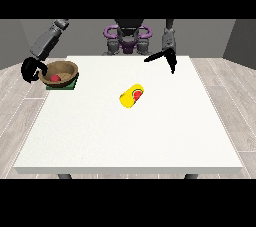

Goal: Pick the cup and pour the ball into the bowl, then pick the bowl and place it on the pad

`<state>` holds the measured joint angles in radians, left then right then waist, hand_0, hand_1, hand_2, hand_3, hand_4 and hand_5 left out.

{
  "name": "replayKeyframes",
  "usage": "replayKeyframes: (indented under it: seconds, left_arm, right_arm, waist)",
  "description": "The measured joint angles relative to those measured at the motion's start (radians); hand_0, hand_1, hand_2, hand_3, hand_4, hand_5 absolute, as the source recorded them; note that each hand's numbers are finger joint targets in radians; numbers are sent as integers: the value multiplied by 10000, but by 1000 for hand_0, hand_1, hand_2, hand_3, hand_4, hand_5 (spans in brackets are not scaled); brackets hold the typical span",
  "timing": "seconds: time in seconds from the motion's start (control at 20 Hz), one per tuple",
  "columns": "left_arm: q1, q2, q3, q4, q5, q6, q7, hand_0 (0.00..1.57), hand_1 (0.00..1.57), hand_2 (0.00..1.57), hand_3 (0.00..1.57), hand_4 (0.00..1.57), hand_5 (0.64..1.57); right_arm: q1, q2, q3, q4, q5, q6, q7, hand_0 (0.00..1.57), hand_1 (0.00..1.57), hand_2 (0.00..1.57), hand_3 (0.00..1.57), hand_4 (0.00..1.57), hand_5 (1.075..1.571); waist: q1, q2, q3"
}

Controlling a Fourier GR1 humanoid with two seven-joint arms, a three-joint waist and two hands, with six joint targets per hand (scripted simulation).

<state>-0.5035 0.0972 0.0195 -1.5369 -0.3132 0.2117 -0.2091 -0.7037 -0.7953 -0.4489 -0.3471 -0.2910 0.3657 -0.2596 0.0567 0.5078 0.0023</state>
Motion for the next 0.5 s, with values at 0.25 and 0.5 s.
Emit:
replayKeyframes:
  seconds: [0.25, 0.5]
  left_arm:
    - [489, -95, -189, -477, 81, -171, 262, 0, 0, 0, 0, 0, 1566]
    - [656, -95, -152, -482, 221, -305, 269, 0, 0, 0, 0, 0, 1567]
  right_arm:
    - [-158, -255, -299, 439, -340, 300, 597, 1571, 1571, 1571, 263, 736, 1570]
    - [-87, -208, -147, 502, -249, 328, 923, 1571, 1571, 1571, 1023, 731, 1569]
  waist:
    - [24, -360, -5]
    - [48, -592, -14]
